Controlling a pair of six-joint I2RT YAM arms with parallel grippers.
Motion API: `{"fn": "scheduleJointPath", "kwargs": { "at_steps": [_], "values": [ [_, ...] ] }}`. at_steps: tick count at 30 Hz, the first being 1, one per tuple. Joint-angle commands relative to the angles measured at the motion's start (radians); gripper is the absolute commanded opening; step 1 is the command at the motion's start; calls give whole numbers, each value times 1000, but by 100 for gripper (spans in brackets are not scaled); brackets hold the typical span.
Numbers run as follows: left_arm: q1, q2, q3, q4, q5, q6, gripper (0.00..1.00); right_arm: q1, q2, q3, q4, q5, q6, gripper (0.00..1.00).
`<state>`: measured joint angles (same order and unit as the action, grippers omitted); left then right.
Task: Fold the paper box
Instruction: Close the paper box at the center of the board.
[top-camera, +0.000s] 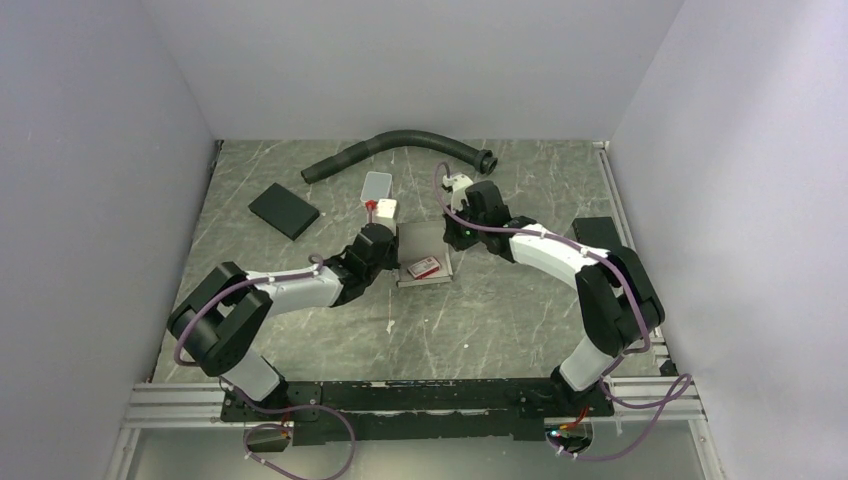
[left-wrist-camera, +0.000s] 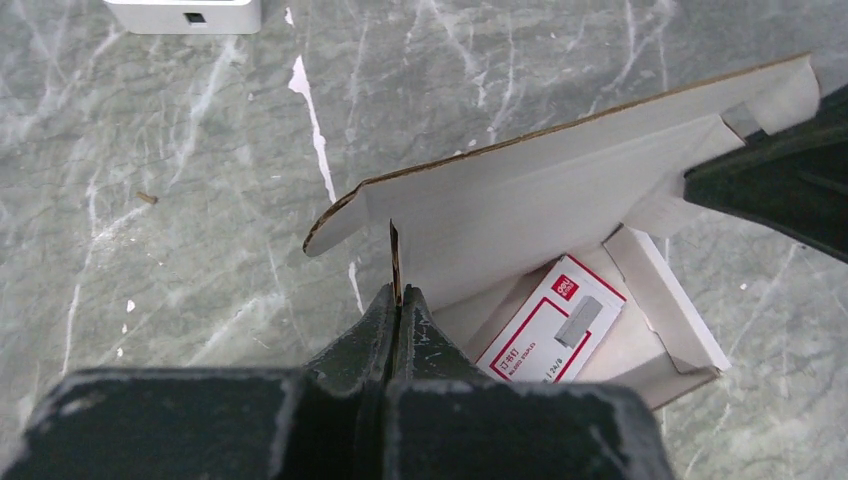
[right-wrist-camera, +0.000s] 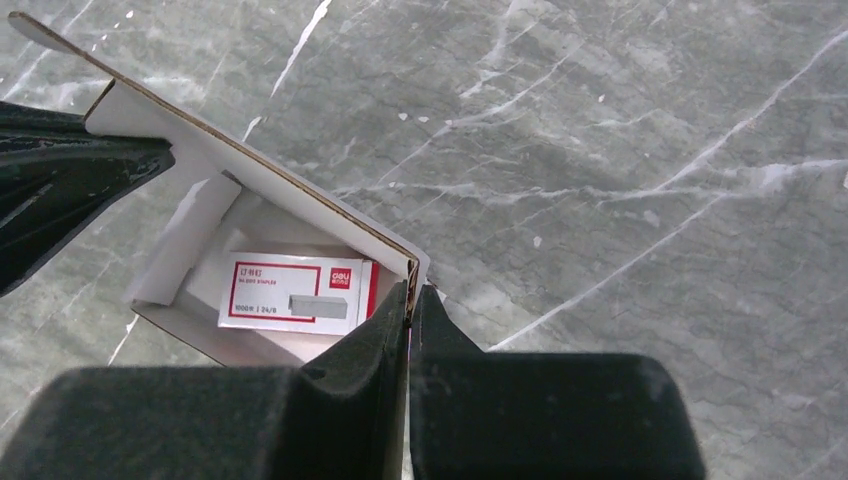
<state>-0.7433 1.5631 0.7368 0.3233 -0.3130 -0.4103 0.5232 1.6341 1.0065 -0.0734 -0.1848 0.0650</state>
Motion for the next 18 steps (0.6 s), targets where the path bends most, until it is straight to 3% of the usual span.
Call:
{"fn": "scheduleJointPath", "kwargs": {
  "at_steps": [1,2,3,4,5,10,18],
  "values": [
    [-41,22,30,-6,0,-35,0,56,-38,10,93,-117,47,5],
    [-43,19,26,-5,-8,-35,0,56,-37,12,91,-129,47,5],
    [-45,15,21,-3,-16,-36,0,57,-188,12,89,-135,47,5],
    [-45,10,14,2,-20,-34,0,57,-58,11,87,-142,45,5],
    [-46,3,6,12,-22,-31,0,56,-42,11,84,-148,42,5],
    [-50,-31,-44,71,-2,-8,0,56,-58,0,80,-145,19,0],
    [-64,-67,-112,155,25,23,0,58,-69,-30,100,-145,-10,0]
  ]
}}
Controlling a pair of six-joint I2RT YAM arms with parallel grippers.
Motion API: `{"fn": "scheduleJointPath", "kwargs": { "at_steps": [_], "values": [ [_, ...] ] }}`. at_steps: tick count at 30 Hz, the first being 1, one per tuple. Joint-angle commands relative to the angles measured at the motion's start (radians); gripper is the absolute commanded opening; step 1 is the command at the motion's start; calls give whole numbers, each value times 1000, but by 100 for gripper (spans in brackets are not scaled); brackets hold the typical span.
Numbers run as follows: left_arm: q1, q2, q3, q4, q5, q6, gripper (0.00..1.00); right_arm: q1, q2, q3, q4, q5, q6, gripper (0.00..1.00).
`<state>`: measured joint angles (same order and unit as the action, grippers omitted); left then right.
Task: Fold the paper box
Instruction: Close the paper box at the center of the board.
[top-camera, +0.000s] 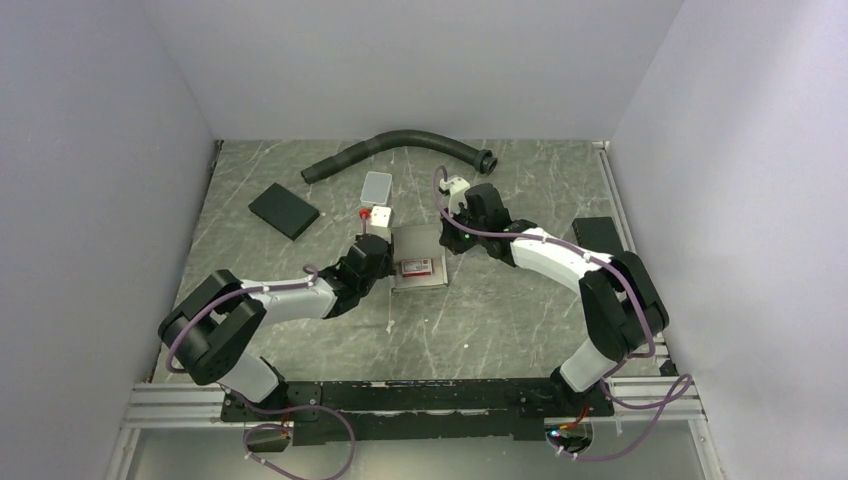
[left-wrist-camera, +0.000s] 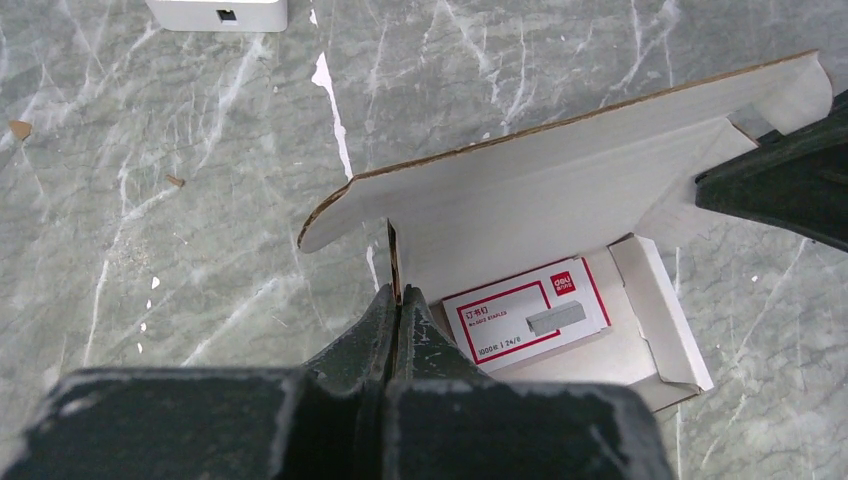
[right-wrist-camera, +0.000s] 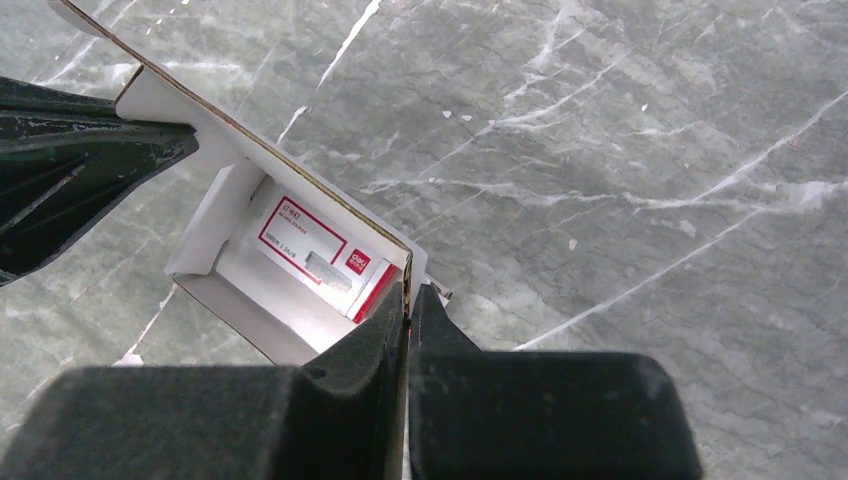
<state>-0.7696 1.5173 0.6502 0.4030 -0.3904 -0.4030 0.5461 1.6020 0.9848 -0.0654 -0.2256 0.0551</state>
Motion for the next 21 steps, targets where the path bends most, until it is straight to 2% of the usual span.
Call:
{"fn": "scheduleJointPath", "kwargs": {
  "at_steps": [1,6,11,15,21],
  "values": [
    [-40,-23,-29,83,106,17,0,37,-36,-11,94,-109,0,0],
    [-45,-29,-36,75,132,7,0,45,-35,-24,97,-121,-8,0],
    [-45,-45,-46,63,155,-15,4,47,-35,-34,102,-114,-8,2],
    [-44,-60,-60,59,147,-25,2,47,-34,-41,99,-121,-7,9],
    [-44,-60,-70,59,109,-19,0,46,-58,-43,95,-177,-8,13]
  ]
}}
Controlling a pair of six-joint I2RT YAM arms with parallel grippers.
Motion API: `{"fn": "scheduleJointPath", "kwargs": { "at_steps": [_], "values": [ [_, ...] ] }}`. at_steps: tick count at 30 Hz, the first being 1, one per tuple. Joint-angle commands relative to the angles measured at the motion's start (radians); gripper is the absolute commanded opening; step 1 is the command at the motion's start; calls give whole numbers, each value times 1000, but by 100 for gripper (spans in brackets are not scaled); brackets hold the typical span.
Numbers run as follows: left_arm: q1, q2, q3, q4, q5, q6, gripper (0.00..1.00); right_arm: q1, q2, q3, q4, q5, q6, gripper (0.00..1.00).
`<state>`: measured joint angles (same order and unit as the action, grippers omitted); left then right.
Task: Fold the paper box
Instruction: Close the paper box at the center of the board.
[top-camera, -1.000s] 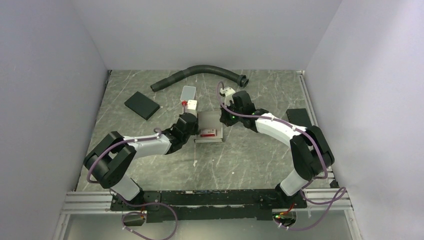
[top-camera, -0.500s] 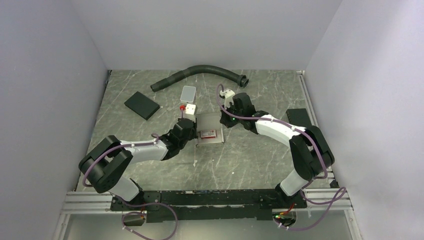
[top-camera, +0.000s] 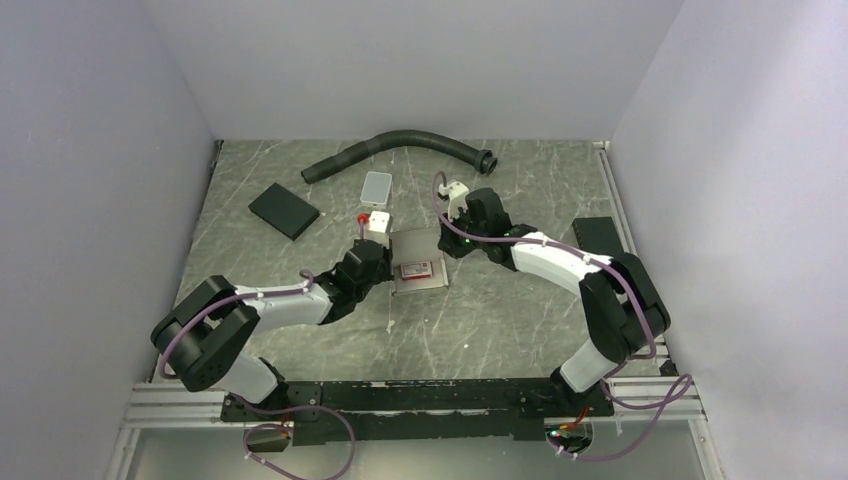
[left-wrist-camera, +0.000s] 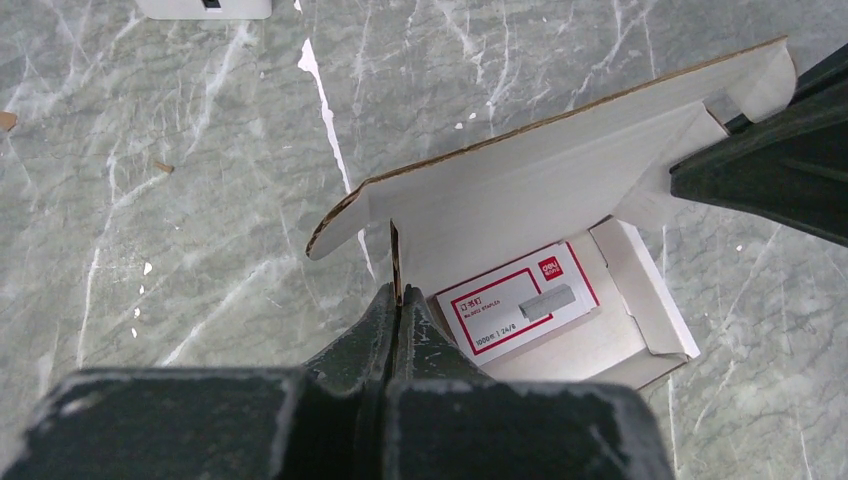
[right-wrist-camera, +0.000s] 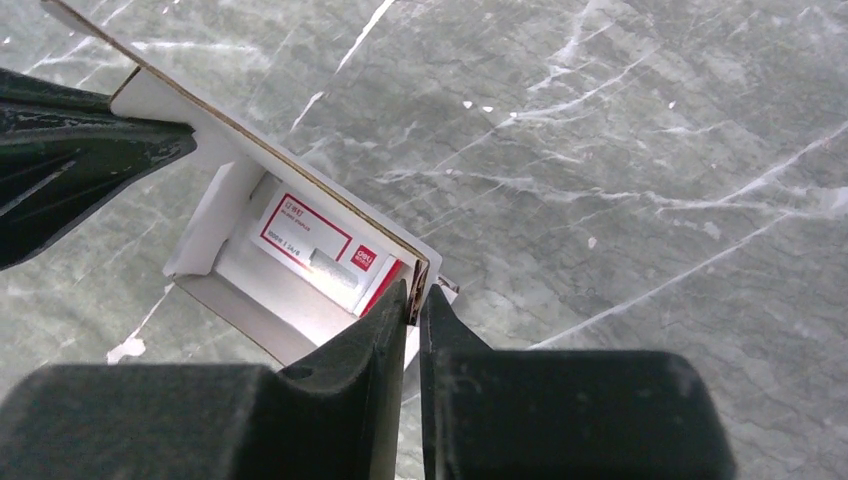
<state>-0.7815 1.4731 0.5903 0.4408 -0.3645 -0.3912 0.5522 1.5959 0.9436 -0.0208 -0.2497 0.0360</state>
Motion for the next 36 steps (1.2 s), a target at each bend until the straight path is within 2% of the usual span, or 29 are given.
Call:
{"fn": "scheduleJointPath", "kwargs": {
  "at_steps": [1,7,15,27,31,36],
  "values": [
    [-34,-16,-10,21,78,-29,0,40,-57,0,47,-167,9,14],
    [-35,-19,-9,20,68,-10,0,29,-58,14,26,-246,-6,18],
    [-36,-9,-6,31,88,20,0,-26,2,54,-57,-370,-24,29],
    [-45,-13,-12,34,75,60,0,-83,8,131,-252,-616,-263,50],
    [-47,-18,-16,42,78,82,0,-117,0,155,-339,-637,-383,57],
    [-47,-19,-21,50,86,106,0,-162,-24,161,-412,-632,-529,59]
  ]
}}
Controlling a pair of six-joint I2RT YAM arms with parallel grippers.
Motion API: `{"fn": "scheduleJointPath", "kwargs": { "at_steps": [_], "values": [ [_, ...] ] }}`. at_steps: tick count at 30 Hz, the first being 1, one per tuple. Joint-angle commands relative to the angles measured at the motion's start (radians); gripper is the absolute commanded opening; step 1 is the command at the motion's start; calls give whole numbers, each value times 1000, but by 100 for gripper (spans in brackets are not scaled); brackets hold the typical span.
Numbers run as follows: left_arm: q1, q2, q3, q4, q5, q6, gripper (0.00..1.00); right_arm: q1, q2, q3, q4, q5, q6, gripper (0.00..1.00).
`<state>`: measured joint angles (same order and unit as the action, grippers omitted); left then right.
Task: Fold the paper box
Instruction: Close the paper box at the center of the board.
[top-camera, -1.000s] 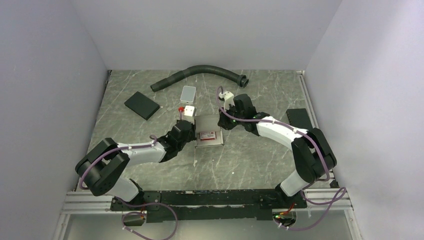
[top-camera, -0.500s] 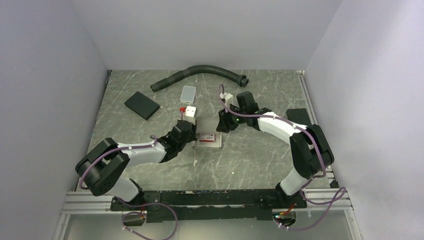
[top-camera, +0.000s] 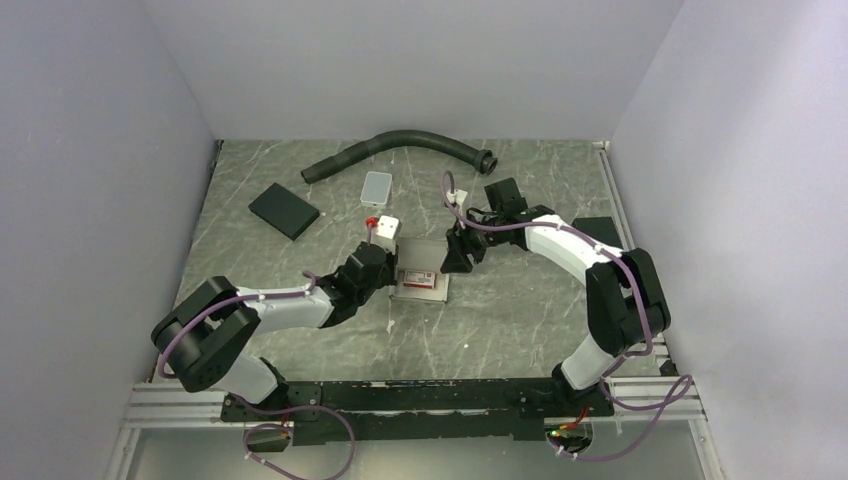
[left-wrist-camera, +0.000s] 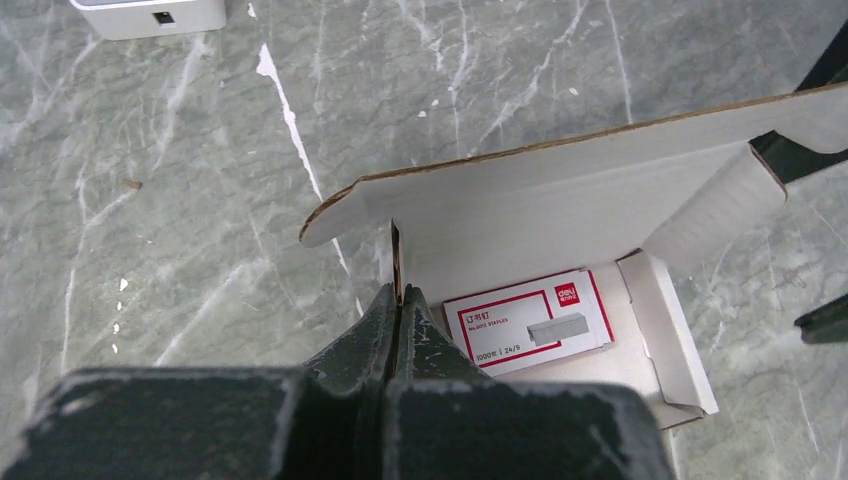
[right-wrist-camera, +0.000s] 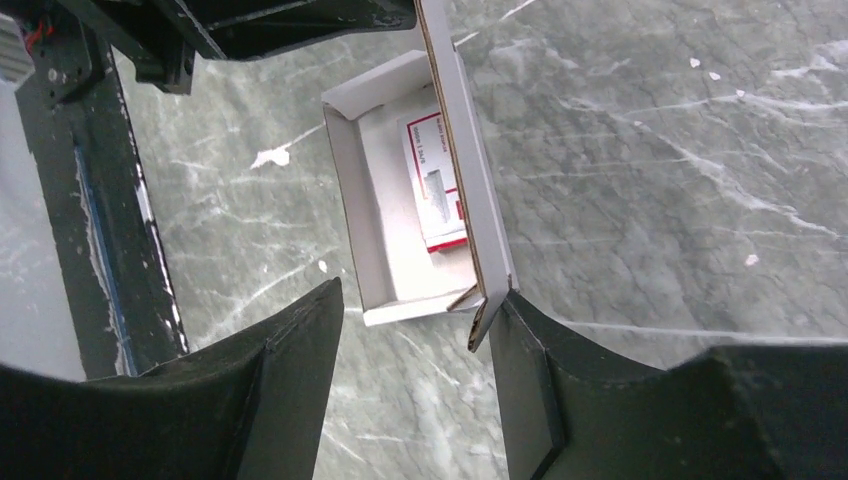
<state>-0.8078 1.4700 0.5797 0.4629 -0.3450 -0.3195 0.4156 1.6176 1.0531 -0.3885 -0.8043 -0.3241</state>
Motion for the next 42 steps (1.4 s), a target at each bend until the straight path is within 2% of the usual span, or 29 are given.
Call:
{"fn": "scheduleJointPath", "kwargs": {
  "at_steps": [1,10,15,19,21,24,26,28,34,37,42],
  "values": [
    [-20,-17,-10,29,68,37,0,-30,-54,49,-52,-73,-185,59],
    [-21,-19,-14,41,75,60,0,-78,-81,57,-154,-110,-342,64],
    [-21,-24,-19,42,76,77,0,-124,-117,74,-266,-137,-508,64],
    [-19,-37,-23,40,74,94,0,-152,-202,21,-224,-115,-586,63],
    [-21,-42,-24,38,72,106,0,-168,-266,-53,-102,-111,-618,66],
    [-20,-49,-23,34,81,121,0,-173,-345,-201,71,-50,-723,84],
    [-20,-48,-21,32,85,132,0,-172,-336,-232,99,-22,-804,85],
    [-21,-47,-20,33,90,139,0,-169,-283,-196,89,7,-802,82],
    [-21,-35,-14,41,105,145,0,-136,-132,-115,125,80,-731,56],
    [-21,-33,-12,46,105,144,0,-103,-107,-131,146,89,-705,51],
    [-20,-39,-14,47,104,142,0,-61,-99,-136,145,65,-675,50]
  ]
}}
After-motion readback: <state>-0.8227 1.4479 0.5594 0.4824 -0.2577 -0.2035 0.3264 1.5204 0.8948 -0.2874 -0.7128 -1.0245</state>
